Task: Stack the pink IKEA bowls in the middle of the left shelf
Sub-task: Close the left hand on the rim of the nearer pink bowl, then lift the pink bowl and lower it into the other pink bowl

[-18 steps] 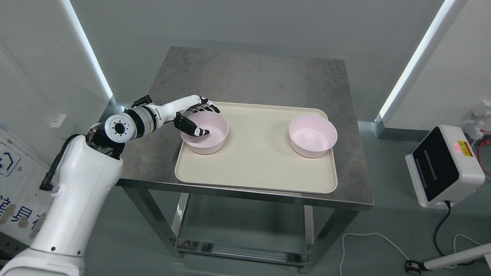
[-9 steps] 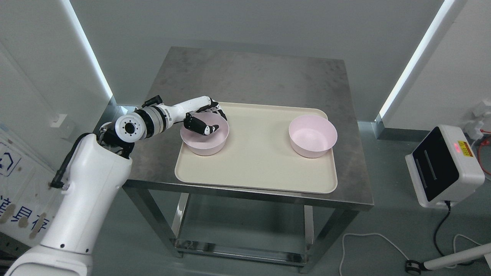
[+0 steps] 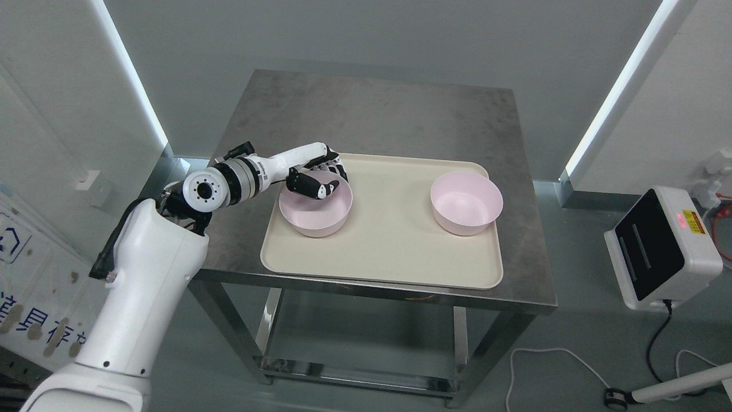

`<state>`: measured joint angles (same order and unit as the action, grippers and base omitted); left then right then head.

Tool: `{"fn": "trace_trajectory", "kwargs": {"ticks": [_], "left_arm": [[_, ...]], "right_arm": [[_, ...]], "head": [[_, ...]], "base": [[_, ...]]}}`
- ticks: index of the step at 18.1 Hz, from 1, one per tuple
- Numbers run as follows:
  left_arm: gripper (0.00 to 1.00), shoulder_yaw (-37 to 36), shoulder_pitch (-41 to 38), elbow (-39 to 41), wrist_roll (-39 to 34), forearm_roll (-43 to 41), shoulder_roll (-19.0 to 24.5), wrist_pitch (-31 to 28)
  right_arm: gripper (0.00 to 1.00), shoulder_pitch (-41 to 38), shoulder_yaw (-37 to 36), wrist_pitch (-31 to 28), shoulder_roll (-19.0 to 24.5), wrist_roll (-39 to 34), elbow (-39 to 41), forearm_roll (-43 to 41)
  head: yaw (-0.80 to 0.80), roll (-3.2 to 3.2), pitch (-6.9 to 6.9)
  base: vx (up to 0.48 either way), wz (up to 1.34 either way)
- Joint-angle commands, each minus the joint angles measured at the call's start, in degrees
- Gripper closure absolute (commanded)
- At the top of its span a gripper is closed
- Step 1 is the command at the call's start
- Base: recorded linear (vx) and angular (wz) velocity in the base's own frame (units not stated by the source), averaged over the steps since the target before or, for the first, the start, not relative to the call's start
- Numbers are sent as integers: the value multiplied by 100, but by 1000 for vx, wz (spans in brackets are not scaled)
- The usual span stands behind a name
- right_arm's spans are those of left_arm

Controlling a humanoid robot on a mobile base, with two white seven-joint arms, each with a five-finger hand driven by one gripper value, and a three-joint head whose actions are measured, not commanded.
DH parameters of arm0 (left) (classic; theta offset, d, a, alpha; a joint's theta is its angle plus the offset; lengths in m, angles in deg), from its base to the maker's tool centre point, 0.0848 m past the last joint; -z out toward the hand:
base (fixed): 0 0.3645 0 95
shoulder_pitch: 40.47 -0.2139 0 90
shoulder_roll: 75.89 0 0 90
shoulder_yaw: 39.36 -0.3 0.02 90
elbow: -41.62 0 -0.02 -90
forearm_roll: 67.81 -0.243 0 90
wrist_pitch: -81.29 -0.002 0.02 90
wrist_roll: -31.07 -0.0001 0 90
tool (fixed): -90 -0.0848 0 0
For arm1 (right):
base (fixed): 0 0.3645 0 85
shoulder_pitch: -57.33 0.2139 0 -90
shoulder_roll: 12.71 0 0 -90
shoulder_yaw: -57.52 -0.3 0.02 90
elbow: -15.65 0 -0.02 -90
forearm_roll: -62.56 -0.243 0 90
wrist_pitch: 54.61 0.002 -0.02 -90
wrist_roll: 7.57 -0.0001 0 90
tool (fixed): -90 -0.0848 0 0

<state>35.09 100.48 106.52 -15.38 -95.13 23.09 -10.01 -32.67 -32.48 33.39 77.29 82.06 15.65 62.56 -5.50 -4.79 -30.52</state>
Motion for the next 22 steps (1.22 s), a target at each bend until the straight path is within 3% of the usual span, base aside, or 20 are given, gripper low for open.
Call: {"fn": "trace_trajectory", "kwargs": {"ticks": [1,5,7,10,16,18,22], "left_arm": [[99,202,354,-21,14,33,-247,-3],[99,202,662,76,286,42,-764,-64],[99,88,820,137,321,42,-798,-73],[99,-1042,1040,120,225,77,-798,-91],[99,-3337,1329,102,-1486,1542,-798,-90],[99,-3734,1698,15,-2075,2218,-798,-108],[99,-4051,1902,-442,-2271,2774,-798,-258]], "right_arm": [[0,-9,-62,-2,-100,2,193,0],[0,-9,-62,-2,-100,2,193,0],[0,-9,-62,-2,-100,2,193,0],[0,-9,-62,-2,-100,2,193,0],[0,-9,-62,-2,-100,2,193,0],[0,-9,-62,-2,-100,2,193,0],[0,-9,-62,-2,-100,2,193,0]], "head": [[0,0,0],[0,0,0],[0,0,0],[0,0,0],[0,0,0],[0,0,0],[0,0,0]], "base": [[0,0],[0,0],[0,0],[0,0],[0,0],[0,0],[0,0]]}}
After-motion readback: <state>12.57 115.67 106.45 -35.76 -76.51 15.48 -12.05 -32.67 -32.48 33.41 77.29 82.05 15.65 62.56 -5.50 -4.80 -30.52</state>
